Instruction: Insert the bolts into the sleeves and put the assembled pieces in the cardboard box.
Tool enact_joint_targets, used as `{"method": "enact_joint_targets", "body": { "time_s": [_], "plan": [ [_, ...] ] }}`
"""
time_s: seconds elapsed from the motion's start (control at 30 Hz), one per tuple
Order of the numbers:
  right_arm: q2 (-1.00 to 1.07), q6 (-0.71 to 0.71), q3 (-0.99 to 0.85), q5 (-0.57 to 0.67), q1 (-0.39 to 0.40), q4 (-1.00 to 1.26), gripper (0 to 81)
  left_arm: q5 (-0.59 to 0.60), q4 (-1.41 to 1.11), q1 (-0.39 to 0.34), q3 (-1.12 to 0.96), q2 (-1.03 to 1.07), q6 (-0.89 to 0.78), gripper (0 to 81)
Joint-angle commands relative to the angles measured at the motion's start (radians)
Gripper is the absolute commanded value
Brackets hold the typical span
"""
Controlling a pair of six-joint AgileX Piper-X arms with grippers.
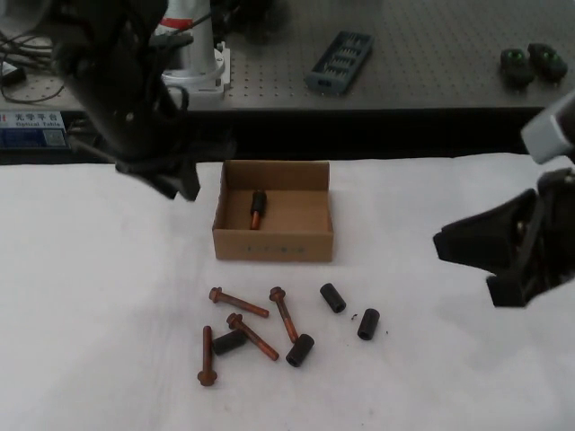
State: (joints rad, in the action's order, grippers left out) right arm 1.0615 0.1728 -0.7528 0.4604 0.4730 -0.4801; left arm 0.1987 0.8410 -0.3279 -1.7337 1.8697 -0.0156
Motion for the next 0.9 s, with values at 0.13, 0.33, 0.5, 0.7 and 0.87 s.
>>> {"method": "enact_joint_targets", "body": {
  "time_s": [0.13, 0.33, 0.5, 0.7, 0.87],
  "plan": [
    [0.111, 0.021, -0.104, 0.029, -0.005, -0.008, 16.9, -0.012, -0.224, 0.0, 0.383, -0.257, -0.052, 17.4],
    [0.251, 0.145, -0.213, 0.024, 0.023, -0.076, 16.9, -0.016, -0.378, 0.005, 0.629, -0.405, -0.181, 17.4],
    [0.387, 0.165, -0.325, 0.001, 0.089, -0.097, 16.9, -0.016, -0.455, 0.005, 0.803, -0.538, -0.186, 17.4],
    [0.577, 0.188, -0.48, -0.049, 0.167, -0.124, 16.9, -0.065, -0.48, 0.005, 0.927, -0.683, -0.186, 17.4],
    [0.726, 0.21, -0.611, -0.09, 0.207, -0.168, 16.9, -0.084, -0.477, 0.005, 0.998, -0.773, -0.186, 17.4]
  ]
}}
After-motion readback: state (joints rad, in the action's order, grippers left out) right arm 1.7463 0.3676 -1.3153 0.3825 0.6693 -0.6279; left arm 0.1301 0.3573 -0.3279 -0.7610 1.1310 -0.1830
